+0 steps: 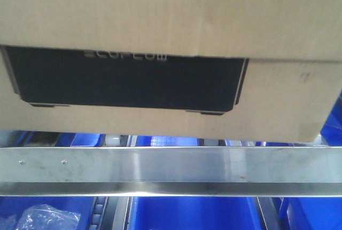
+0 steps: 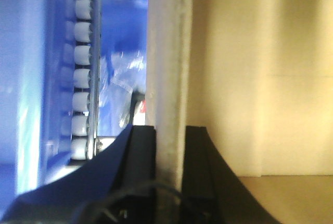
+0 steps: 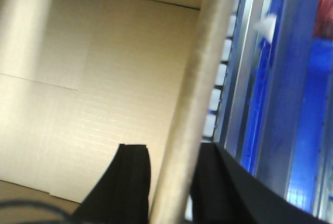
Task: Grab box from left shelf to table start
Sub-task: 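Lift the box with both grippers and pull it off the shelf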
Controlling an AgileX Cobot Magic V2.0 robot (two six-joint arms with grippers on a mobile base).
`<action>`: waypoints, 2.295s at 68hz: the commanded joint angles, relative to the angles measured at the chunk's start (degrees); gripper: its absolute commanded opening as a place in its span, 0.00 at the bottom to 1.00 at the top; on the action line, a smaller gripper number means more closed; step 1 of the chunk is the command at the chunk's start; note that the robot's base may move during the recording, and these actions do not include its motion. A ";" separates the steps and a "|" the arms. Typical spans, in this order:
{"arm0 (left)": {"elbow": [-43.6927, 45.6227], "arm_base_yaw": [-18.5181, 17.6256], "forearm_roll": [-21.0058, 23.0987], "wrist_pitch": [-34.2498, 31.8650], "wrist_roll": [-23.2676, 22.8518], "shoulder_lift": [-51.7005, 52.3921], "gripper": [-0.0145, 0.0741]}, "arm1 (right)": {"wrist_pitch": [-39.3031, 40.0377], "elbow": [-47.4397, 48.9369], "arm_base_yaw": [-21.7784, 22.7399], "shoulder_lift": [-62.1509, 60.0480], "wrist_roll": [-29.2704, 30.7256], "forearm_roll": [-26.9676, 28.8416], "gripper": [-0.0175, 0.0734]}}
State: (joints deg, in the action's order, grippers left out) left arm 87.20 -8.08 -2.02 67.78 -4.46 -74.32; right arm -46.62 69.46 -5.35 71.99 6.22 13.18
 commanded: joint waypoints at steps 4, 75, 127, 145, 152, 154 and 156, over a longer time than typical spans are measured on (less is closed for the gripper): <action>-5.29 0.16 1.46 -9.05 -1.04 8.94 0.06 | 5.95 -2.91 0.31 -7.15 -0.27 0.28 0.26; -28.68 0.16 9.00 -19.80 -1.04 58.77 0.06 | 5.48 -18.30 0.31 -57.14 -0.21 5.87 0.26; -28.68 0.16 9.91 -20.07 -0.36 67.58 0.05 | 6.62 -18.30 0.31 -63.05 -0.21 9.73 0.26; -28.81 0.16 9.91 -20.07 -0.36 67.58 0.05 | 6.62 -18.30 0.31 -63.05 -0.21 9.73 0.26; -28.81 0.16 9.91 -20.07 -0.36 67.58 0.05 | 6.62 -18.30 0.31 -63.05 -0.21 9.73 0.26; -28.81 0.16 9.91 -20.07 -0.36 67.58 0.05 | 6.62 -18.30 0.31 -63.05 -0.21 9.73 0.26; -28.81 0.16 9.91 -20.07 -0.36 67.58 0.05 | 6.62 -18.30 0.31 -63.05 -0.21 9.73 0.26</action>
State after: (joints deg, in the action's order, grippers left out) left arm 56.58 -7.53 5.54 58.63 -3.98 -6.01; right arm -48.21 49.44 -5.13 7.82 6.02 22.06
